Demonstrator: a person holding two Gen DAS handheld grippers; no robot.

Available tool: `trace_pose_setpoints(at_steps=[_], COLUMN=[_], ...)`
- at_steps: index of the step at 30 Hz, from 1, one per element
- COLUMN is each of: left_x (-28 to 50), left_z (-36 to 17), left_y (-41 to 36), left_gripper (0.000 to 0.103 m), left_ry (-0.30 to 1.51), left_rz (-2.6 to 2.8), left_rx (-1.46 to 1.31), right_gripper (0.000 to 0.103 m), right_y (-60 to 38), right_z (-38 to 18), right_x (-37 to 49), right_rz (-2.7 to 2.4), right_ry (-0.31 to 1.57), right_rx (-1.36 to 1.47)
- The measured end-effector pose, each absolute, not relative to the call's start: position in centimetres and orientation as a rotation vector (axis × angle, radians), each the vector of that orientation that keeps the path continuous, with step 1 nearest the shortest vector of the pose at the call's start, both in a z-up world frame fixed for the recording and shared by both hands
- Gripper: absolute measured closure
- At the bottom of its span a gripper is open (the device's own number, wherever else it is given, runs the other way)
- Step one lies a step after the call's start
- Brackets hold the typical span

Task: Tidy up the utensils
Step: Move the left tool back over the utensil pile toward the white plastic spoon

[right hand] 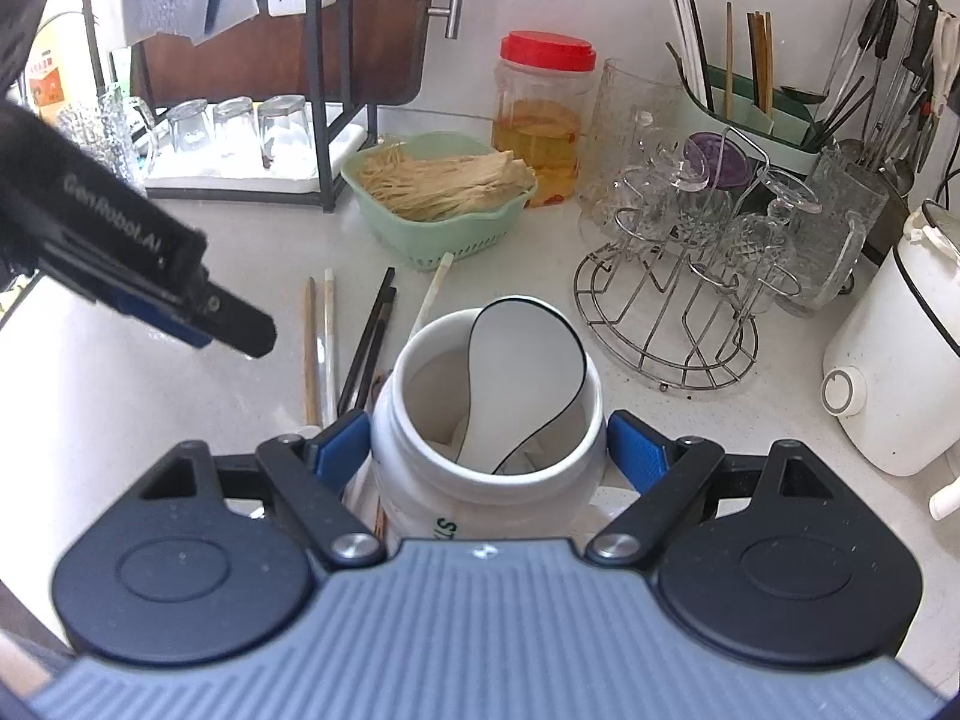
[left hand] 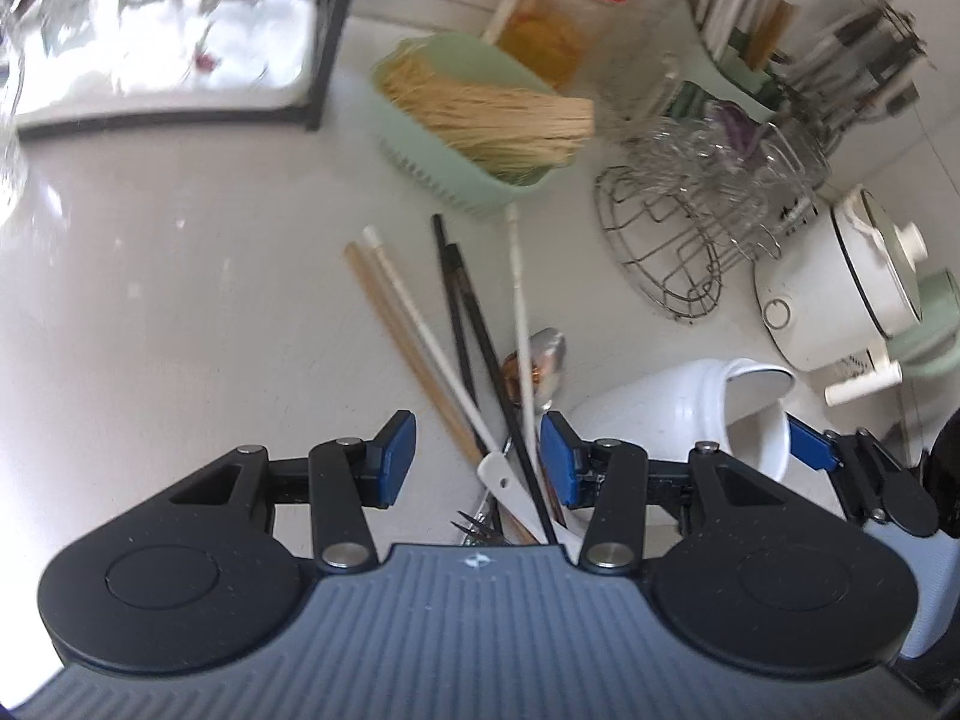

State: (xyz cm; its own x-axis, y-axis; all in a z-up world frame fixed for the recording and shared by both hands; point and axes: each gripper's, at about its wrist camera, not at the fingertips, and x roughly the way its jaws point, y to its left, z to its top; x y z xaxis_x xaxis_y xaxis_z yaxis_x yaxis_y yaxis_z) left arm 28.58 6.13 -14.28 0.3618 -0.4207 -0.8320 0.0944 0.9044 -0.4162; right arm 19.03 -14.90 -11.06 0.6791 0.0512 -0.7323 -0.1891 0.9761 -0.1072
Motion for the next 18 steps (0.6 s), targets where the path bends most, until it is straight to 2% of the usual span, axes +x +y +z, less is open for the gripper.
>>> trace_pose_setpoints(at_steps=[18], left_x=[32.8], left_z=[-16.9], left_y=[3.0], left_gripper=[0.055], left_ry=[1.153], left_rz=[-0.399], left_rx=[-0.382], right_gripper=[0.015], right_y=[-15.9], right_z=[-10.9], right_x=[19.6], right_rz=[0.142], right_ry=[0.851], right_rx=[-0.185])
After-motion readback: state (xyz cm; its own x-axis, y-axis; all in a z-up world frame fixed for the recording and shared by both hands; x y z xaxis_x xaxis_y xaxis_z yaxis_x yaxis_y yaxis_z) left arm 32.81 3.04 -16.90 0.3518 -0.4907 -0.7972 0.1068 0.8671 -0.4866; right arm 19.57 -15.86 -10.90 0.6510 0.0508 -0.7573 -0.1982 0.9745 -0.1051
